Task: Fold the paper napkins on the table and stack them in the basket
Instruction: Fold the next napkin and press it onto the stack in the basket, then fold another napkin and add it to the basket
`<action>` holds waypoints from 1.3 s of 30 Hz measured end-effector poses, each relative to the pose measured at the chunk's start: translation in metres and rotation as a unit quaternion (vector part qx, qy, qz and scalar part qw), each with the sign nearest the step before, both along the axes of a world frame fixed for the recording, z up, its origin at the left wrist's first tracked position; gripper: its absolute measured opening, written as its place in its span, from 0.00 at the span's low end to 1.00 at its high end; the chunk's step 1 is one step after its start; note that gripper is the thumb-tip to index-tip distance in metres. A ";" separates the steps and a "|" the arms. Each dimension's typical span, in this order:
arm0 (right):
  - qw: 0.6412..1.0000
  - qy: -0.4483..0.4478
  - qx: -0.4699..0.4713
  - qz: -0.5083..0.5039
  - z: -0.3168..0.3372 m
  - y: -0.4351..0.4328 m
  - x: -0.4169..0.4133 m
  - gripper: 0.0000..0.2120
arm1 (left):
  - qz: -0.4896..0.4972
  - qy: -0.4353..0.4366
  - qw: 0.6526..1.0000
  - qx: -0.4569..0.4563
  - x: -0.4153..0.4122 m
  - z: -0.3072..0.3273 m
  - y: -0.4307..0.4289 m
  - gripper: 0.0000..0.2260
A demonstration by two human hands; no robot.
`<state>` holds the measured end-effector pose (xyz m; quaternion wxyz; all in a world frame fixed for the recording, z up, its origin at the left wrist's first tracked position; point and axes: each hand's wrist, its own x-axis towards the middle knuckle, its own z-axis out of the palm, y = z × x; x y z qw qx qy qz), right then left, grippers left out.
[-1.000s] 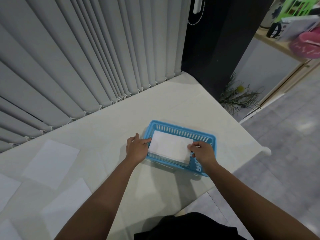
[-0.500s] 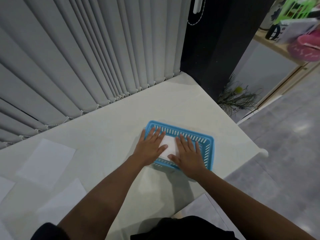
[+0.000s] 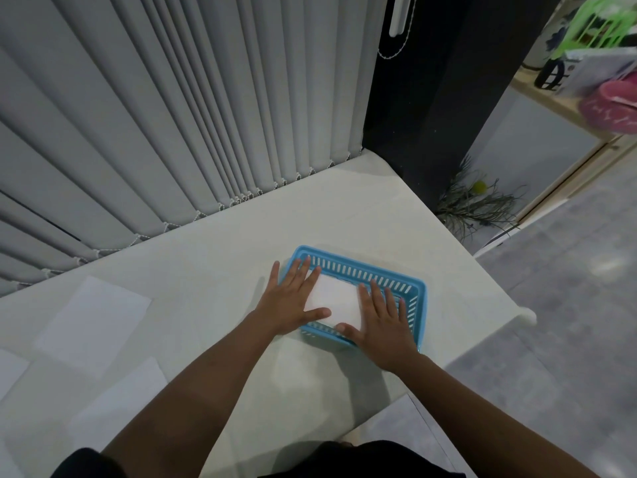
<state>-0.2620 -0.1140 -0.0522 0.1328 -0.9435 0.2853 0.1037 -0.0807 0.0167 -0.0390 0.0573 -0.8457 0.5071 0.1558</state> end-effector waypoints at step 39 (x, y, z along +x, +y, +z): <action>0.842 -0.255 0.377 -0.290 0.004 0.148 0.066 0.39 | 0.516 0.250 0.785 -0.236 0.056 0.020 0.201 0.21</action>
